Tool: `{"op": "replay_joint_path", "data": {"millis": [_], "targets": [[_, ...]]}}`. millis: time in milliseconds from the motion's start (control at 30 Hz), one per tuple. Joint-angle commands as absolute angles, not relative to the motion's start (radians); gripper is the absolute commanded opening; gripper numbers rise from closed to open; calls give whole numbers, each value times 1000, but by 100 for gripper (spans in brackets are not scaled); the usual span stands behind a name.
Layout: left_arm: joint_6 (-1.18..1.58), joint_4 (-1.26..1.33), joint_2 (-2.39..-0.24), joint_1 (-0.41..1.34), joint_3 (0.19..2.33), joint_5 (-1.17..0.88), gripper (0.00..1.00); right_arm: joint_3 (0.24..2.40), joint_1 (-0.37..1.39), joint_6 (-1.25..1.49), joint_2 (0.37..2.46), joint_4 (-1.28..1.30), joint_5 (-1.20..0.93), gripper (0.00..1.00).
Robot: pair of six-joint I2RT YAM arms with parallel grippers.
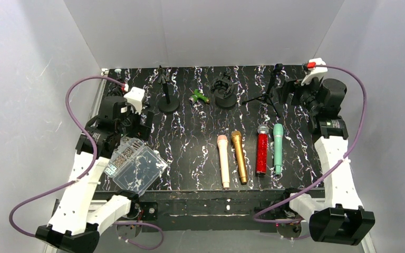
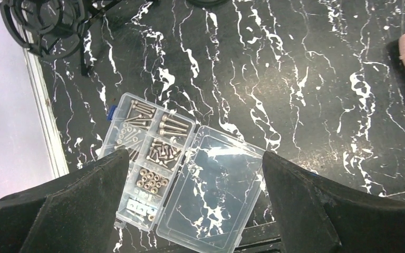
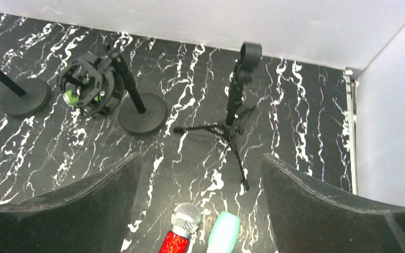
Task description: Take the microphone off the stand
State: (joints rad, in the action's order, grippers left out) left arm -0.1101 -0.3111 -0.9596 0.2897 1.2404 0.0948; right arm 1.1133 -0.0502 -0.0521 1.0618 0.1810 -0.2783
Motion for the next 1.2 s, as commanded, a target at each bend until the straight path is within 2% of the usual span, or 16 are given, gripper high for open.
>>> {"op": "replay_joint_path", "data": {"millis": [0, 267, 467, 700, 1167], "targets": [[-121, -300, -926, 268, 1194, 150, 99, 1045, -51, -39, 974, 206, -218, 91], [-103, -325, -953, 243, 1158, 207, 99, 1009, -51, -25, 863, 321, -144, 92], [17, -244, -909, 205, 1054, 120, 99, 976, -51, -30, 839, 360, -229, 92], [20, -125, -908, 198, 974, 40, 99, 879, -51, -21, 824, 254, -243, 93], [72, -114, -938, 184, 957, 7, 99, 769, -52, -17, 843, 160, -240, 93]]}}
